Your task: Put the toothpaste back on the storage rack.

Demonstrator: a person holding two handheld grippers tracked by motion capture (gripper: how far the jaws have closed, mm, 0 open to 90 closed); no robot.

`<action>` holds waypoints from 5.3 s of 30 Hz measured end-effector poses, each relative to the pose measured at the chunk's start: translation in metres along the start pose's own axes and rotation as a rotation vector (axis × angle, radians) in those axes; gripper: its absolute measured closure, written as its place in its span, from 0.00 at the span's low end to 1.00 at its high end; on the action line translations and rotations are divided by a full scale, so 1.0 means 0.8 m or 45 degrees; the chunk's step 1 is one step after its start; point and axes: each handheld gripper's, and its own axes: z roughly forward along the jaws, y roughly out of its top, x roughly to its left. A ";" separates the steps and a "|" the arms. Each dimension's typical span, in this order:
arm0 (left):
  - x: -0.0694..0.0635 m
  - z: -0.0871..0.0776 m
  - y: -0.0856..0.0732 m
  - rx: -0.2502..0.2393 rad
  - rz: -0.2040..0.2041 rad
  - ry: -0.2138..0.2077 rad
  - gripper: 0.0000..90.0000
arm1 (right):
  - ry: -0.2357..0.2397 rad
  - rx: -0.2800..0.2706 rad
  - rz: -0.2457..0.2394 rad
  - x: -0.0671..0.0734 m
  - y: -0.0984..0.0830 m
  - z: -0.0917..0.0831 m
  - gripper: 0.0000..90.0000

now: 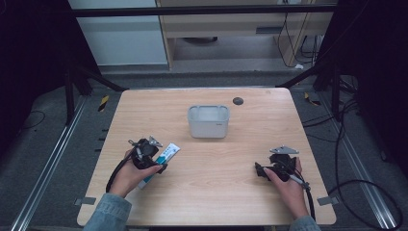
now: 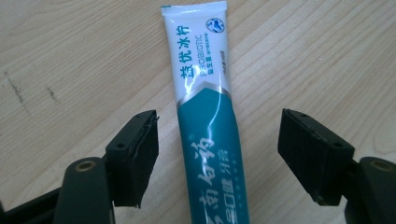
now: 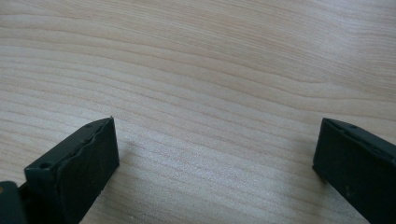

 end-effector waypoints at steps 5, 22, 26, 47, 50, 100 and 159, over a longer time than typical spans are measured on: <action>-0.003 0.006 0.018 0.043 0.031 0.016 0.36 | 0.002 0.000 -0.001 0.000 0.000 0.000 0.00; 0.006 0.023 0.037 0.144 0.064 0.030 0.50 | 0.003 -0.001 -0.002 0.000 0.000 0.000 0.00; 0.005 0.028 0.040 0.164 0.077 0.017 0.53 | 0.003 -0.001 -0.004 0.000 0.000 0.000 0.00; 0.002 0.041 0.044 0.221 0.086 0.059 0.56 | 0.003 -0.001 -0.004 0.000 0.000 0.000 0.00; 0.002 0.041 0.045 0.222 0.082 0.060 0.56 | 0.003 0.000 -0.001 0.000 0.000 0.000 0.00; 0.000 -0.021 0.049 0.020 0.096 0.000 0.88 | 0.003 -0.001 -0.004 0.000 0.000 0.000 0.00; -0.047 -0.106 0.171 -0.296 0.184 -0.059 0.88 | 0.008 -0.003 -0.014 -0.001 0.001 0.001 0.00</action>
